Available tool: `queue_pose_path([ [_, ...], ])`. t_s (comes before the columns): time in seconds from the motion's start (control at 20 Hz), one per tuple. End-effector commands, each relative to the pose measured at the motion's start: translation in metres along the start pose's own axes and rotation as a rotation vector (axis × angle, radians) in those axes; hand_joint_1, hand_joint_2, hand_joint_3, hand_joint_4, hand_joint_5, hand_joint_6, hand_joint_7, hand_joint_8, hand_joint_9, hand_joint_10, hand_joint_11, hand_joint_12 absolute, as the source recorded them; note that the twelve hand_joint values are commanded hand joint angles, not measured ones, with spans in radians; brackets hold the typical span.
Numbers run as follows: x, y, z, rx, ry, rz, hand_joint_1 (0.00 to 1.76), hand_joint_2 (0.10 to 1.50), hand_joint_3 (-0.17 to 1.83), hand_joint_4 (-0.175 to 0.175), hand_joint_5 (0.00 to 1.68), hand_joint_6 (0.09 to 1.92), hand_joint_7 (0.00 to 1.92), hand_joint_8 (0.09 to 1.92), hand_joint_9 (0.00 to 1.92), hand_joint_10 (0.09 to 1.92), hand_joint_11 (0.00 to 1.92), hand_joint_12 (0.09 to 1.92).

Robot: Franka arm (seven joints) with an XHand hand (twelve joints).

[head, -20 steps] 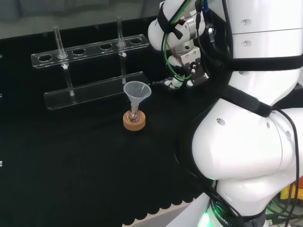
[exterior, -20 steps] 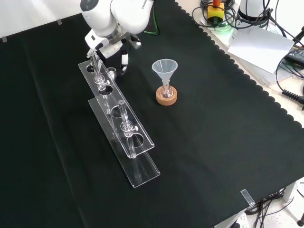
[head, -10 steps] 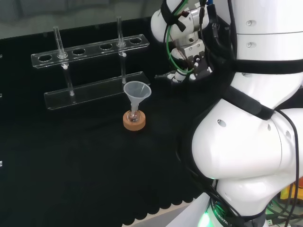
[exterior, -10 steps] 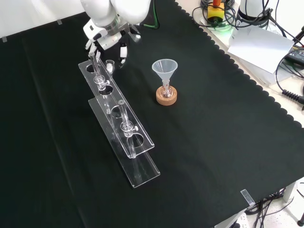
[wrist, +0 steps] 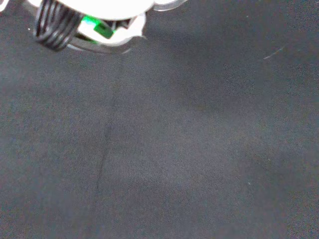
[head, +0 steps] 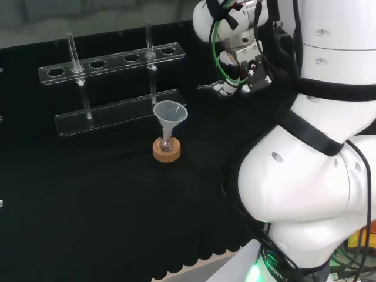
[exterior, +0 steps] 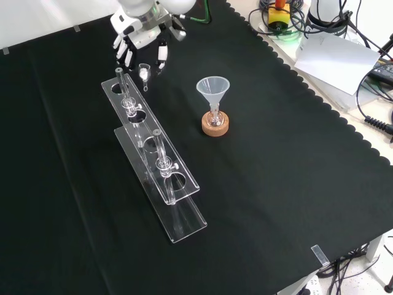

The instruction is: Pick up the weighing funnel.

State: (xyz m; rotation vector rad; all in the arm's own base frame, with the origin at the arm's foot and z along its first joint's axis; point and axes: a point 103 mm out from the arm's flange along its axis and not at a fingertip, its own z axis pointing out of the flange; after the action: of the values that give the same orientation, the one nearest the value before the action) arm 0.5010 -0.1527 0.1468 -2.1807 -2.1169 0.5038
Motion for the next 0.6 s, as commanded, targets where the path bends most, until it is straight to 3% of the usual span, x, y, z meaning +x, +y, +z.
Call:
queue_pose_path([
  [0.05, 0.000, -0.025, -0.010, -0.003, -0.018, 0.010, 1.09, 0.62, 0.86, 0.175, 1.13, 1.02, 0.59, 0.62, 0.87, 0.49, 0.60, 1.25],
  [0.6, 0.004, -0.054, -0.028, -0.002, -0.050, 0.006, 1.09, 0.61, 0.87, 0.175, 1.14, 1.01, 0.63, 0.62, 0.89, 0.49, 0.64, 1.24],
])
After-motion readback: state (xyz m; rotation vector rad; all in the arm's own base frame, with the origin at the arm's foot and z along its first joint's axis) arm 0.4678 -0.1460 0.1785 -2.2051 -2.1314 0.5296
